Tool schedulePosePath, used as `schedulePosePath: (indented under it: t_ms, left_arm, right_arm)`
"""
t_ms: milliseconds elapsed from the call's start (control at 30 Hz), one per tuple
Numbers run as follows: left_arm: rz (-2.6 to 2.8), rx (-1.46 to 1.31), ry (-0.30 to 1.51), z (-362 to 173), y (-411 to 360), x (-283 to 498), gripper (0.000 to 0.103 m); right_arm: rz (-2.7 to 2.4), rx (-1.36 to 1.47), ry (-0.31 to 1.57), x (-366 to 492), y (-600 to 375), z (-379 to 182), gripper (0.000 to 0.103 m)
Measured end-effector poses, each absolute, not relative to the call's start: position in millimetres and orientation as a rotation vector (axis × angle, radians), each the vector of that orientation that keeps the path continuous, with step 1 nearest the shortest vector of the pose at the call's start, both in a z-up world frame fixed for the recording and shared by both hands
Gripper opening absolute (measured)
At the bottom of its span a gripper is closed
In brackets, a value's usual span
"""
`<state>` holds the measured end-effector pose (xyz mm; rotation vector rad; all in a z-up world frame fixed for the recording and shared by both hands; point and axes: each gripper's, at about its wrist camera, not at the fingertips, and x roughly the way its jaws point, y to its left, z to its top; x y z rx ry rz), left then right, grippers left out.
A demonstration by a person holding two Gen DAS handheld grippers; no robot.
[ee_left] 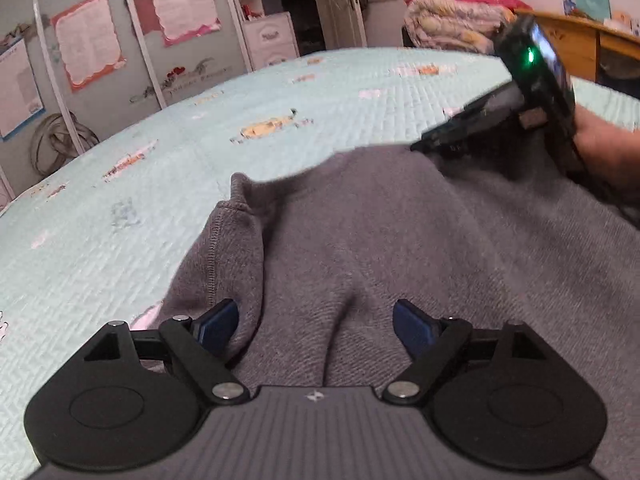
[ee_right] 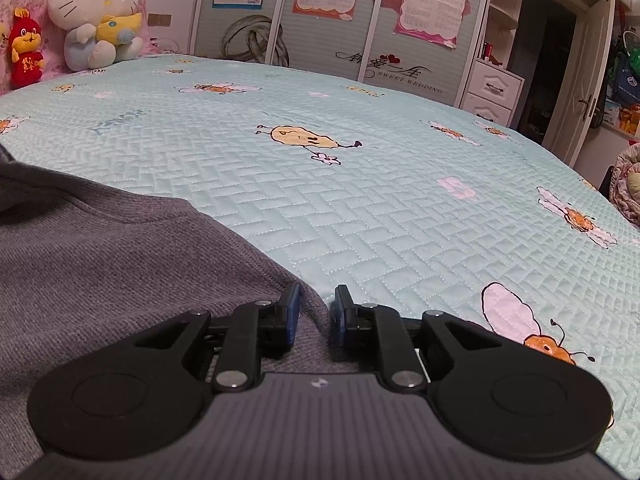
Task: Fold clothes
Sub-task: 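Hold the right gripper at the shoulder while the left gripper hovers over the collar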
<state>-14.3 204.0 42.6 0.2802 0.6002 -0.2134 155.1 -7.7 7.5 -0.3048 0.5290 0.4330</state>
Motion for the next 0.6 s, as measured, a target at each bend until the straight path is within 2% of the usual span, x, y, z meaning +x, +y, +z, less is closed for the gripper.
schedulePosePath:
  t_ms: [300, 433, 600]
  left_arm:
    - [-0.205, 0.11, 0.457, 91.1, 244.2, -30.7, 0.086]
    - [-0.076, -0.066, 0.48, 95.1, 297.2, -9.7, 0.086]
    - [-0.08, -0.333, 0.603, 81.9, 363.5, 25.2, 0.082]
  right_arm:
    - [0.439, -0.283, 0.536, 157.2, -11.1, 7.3, 0.018]
    - [0.439, -0.282, 0.537, 157.3, -10.9, 7.1, 0.018]
    - [0.438, -0.281, 0.538, 157.6, -10.6, 7.1, 0.018]
